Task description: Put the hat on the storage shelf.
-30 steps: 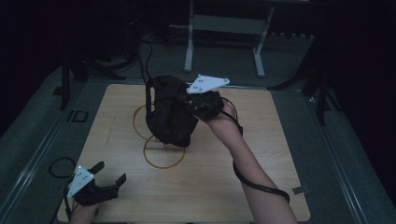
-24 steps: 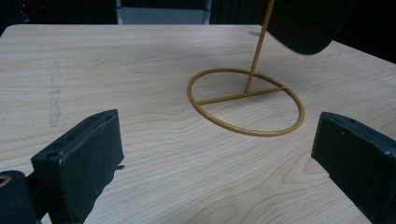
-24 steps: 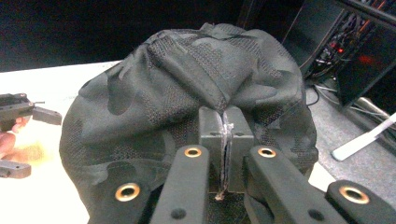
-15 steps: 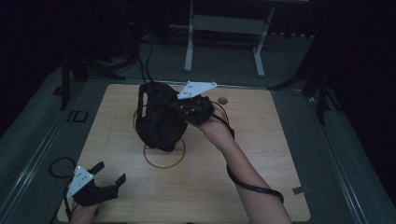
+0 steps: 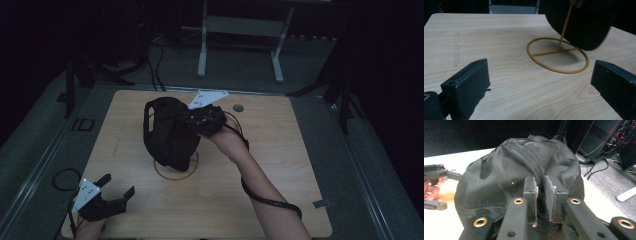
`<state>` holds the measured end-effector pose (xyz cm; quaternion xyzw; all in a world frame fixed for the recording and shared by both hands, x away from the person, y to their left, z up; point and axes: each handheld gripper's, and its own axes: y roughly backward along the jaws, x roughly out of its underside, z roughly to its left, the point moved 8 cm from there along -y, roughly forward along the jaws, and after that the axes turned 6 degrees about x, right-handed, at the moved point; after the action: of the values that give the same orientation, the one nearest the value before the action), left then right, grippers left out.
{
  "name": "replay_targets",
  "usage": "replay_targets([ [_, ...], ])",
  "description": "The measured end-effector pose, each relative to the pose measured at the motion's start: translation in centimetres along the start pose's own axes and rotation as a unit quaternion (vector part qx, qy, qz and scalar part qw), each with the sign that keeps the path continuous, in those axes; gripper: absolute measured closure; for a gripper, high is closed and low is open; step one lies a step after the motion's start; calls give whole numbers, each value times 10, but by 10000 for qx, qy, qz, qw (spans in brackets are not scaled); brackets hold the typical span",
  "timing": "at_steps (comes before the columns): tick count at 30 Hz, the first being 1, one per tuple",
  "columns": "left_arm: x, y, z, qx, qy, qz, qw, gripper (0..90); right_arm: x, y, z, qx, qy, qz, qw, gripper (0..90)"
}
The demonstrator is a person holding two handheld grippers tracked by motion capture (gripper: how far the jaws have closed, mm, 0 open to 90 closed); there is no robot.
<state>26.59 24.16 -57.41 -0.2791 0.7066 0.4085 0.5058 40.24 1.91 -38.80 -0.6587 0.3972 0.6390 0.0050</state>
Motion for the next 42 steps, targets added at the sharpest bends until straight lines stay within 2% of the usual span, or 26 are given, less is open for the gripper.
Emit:
replay_targets([
  [4, 0, 0, 0, 6, 0, -7, 10000, 26, 0, -1, 0, -58, -37, 8, 10000, 747],
  [7, -1, 0, -1, 11, 3, -31, 10000, 26, -1, 0, 1, -173, -75, 23, 9998, 659],
  [9, -1, 0, -1, 16, 10, -39, 10000, 26, -2, 0, 2, -211, -82, 34, 9997, 631],
  [13, -1, 0, -1, 12, 17, -37, 10000, 26, -3, 2, 1, -155, -34, 18, 9999, 602],
  [18, 0, 0, -1, 14, 16, -41, 10000, 26, -2, 4, -2, -138, -84, 17, 9999, 571],
  [23, 0, -1, -2, 39, 34, -39, 10000, 26, 0, 8, -6, -121, -191, -30, 9997, 476],
  [31, 0, -1, -2, 61, 42, -49, 10000, 26, 3, 13, -7, -223, -336, -105, 9991, 329],
  [35, 0, -1, -3, 61, 46, -37, 10000, 26, 4, 18, -11, -327, -473, -244, 9980, 226],
  [36, 0, -1, -3, 61, 46, -37, 10000, 26, 4, 18, -11, -327, -473, -244, 9980, 226],
  [37, 0, -1, -3, 67, 38, -32, 10000, 26, 8, 20, -12, -399, -428, -233, 9980, 184],
  [42, 0, -1, -3, 74, 53, -38, 10000, 26, 16, 22, -17, -388, -474, -233, 9979, 139],
])
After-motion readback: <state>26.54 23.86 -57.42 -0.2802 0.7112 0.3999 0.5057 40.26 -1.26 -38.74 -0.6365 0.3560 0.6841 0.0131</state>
